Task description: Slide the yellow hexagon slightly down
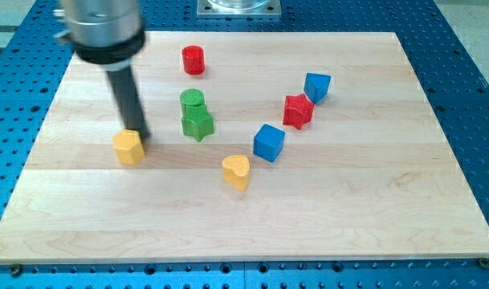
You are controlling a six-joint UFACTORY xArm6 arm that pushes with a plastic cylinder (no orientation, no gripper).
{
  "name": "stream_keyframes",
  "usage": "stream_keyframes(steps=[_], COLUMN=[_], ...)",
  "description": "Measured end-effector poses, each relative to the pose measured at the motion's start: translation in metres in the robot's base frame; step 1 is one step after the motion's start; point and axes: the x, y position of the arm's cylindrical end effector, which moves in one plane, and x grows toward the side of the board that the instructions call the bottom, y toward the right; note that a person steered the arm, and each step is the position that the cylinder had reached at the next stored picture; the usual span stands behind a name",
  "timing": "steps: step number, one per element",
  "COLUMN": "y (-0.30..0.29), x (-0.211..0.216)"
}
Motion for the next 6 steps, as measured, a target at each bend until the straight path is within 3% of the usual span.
stream_keyframes(steps=[1,2,4,5,6], y=[-0.002,0.042,-0.003,0.067,0.085], x=[0.006,0.021,0.023,0.042,0.051])
